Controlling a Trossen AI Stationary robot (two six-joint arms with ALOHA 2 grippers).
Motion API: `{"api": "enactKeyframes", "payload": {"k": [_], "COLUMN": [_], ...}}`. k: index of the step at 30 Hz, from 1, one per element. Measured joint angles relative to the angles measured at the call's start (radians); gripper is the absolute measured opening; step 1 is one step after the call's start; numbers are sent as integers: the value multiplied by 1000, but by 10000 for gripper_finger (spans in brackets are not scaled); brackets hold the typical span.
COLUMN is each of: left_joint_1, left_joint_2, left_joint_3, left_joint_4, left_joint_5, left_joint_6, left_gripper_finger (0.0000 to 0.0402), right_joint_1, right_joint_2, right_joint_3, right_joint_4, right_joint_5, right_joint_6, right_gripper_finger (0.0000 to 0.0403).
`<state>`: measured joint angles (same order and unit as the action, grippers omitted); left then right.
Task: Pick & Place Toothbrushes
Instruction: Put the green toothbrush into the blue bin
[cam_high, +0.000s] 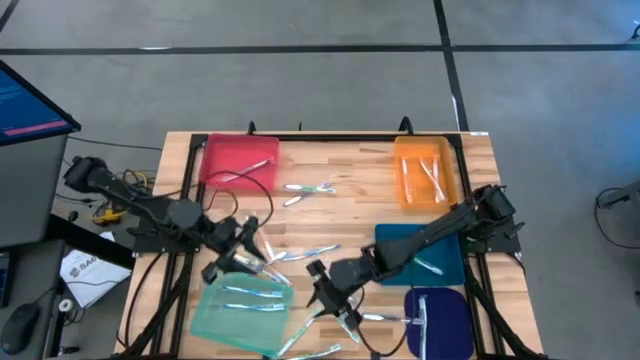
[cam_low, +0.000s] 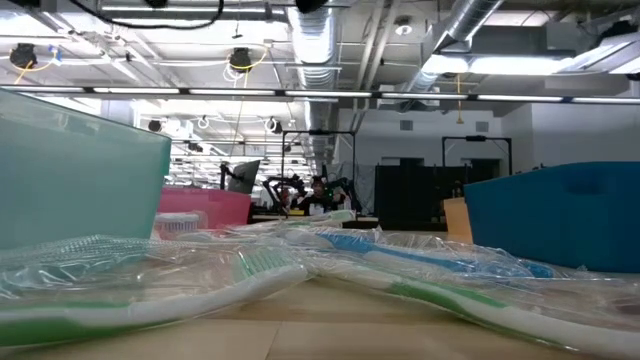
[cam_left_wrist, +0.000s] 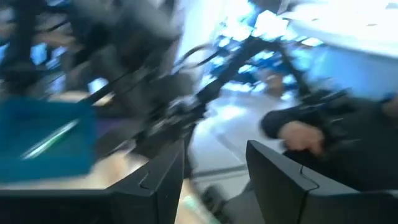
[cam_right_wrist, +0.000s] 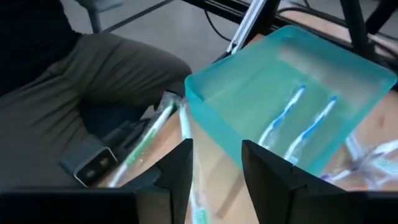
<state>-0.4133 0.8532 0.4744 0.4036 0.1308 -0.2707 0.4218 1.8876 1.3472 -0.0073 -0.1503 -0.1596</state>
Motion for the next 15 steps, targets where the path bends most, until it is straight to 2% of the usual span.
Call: {"api": "enactKeyframes", "payload": {"k": [3, 7, 11, 13, 15], "left_joint_1": [-62, -92, -92, -92, -100], "left_joint_2": [49, 92, 128, 155, 187], "left_joint_3": [0, 0, 0, 0, 0], "left_joint_4": [122, 182, 182, 184, 199], "left_joint_5": [0, -16, -82, -108, -140], "left_joint_6": [1, 1, -23, -39, -75], "left_gripper_finger": [167, 167, 167, 167, 167], "right_joint_1": [26, 57, 79, 85, 86], "right_joint_2": [-1, 2, 63, 128, 168], "right_joint_3": [-13, -30, -9, 45, 77], "right_joint_4": [28, 62, 123, 154, 107], "right_joint_5": [21, 74, 74, 73, 65], "right_joint_6": [35, 37, 21, 25, 38], "right_gripper_finger": [131, 131, 131, 131, 131]}}
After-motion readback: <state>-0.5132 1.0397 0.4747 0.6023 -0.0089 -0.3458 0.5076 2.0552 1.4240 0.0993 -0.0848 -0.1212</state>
